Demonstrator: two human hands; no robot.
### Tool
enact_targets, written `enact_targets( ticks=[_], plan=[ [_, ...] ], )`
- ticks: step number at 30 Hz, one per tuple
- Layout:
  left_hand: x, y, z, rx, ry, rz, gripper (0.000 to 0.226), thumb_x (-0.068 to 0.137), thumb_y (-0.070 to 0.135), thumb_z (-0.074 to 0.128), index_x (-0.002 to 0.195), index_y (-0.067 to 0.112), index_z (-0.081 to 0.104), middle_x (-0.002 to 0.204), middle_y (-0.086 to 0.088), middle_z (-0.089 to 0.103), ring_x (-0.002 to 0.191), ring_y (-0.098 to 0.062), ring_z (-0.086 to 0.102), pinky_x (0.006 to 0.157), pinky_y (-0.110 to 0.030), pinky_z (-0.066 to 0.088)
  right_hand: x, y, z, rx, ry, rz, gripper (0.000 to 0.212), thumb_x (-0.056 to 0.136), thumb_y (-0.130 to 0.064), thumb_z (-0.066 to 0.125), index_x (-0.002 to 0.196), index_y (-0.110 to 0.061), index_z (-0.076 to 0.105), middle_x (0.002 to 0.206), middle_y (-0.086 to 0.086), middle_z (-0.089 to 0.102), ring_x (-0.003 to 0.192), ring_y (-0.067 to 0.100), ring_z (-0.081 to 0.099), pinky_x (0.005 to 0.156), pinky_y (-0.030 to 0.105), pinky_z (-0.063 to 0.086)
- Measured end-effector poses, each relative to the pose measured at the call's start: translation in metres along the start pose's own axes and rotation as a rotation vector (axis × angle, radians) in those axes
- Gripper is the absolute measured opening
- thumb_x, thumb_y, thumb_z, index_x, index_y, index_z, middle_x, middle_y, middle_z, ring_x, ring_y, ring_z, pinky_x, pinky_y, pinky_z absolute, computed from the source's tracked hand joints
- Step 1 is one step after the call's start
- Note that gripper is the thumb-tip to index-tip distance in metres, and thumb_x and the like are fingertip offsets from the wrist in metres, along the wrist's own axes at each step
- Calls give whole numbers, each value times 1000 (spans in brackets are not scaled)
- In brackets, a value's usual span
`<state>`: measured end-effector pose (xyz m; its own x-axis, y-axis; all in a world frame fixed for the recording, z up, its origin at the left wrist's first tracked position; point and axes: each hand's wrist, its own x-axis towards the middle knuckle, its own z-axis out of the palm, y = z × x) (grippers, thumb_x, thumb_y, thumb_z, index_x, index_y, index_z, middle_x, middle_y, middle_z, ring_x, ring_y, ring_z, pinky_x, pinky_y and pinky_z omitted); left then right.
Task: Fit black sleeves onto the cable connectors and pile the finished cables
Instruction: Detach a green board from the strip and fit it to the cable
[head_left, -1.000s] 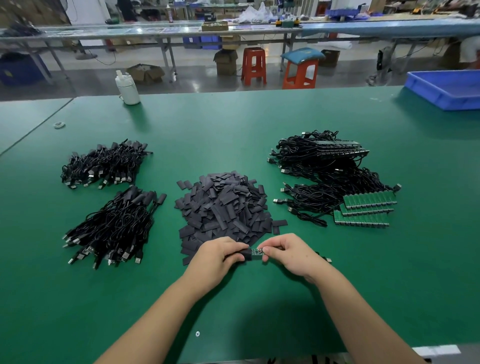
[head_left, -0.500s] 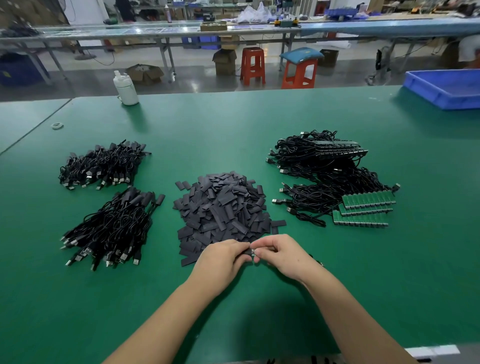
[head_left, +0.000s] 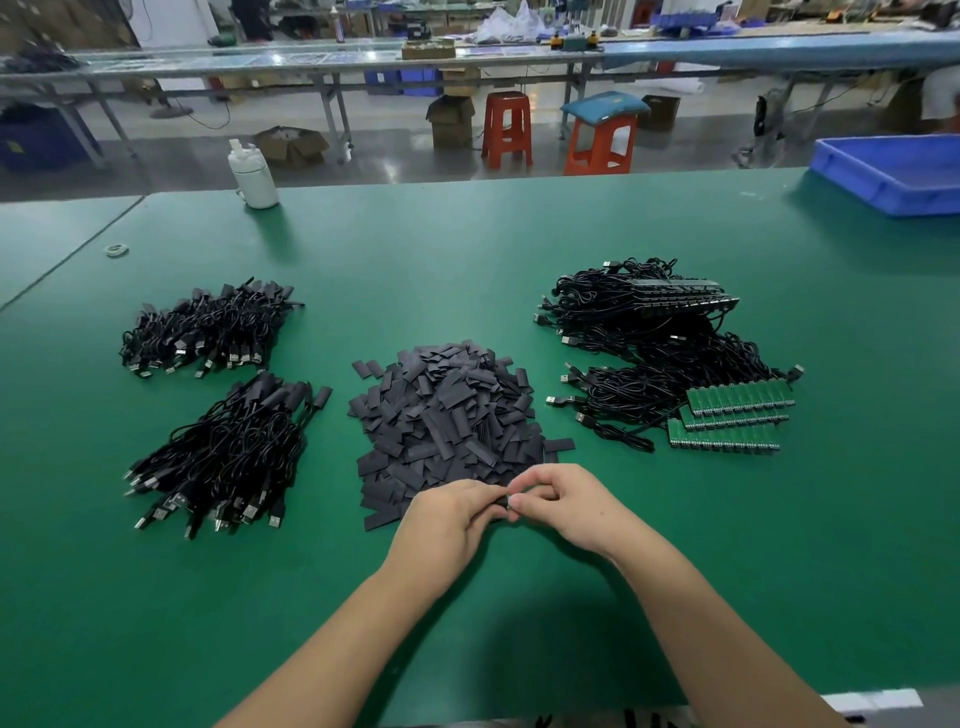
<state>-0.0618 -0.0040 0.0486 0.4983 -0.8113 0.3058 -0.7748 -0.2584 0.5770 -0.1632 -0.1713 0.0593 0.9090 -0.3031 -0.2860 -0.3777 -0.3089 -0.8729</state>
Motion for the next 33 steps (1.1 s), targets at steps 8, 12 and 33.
enact_targets(
  ticks=[8,12,33],
  plan=[
    [6,1,-5,46,10,-19,24,90,24,69,113,17,73,105,4,74,96,-12,67,89,-20,47,-5,-10,-1,-137,2,-21,29,101,-23,53,84,-31,74,80,-19,75,77,15,62,87,33,50],
    [5,0,-4,49,-55,21,21,93,25,65,112,21,72,102,6,72,94,-12,66,87,-26,51,-4,-8,4,-189,8,-67,35,98,-22,55,71,-36,73,79,-10,76,69,17,52,79,40,51],
    [9,5,-5,582,-374,36,28,95,16,47,122,21,46,115,0,56,97,-27,62,73,-36,43,-6,-16,12,-363,63,-33,29,98,-26,54,76,-27,73,60,-21,65,43,4,42,49,15,36]
  ],
)
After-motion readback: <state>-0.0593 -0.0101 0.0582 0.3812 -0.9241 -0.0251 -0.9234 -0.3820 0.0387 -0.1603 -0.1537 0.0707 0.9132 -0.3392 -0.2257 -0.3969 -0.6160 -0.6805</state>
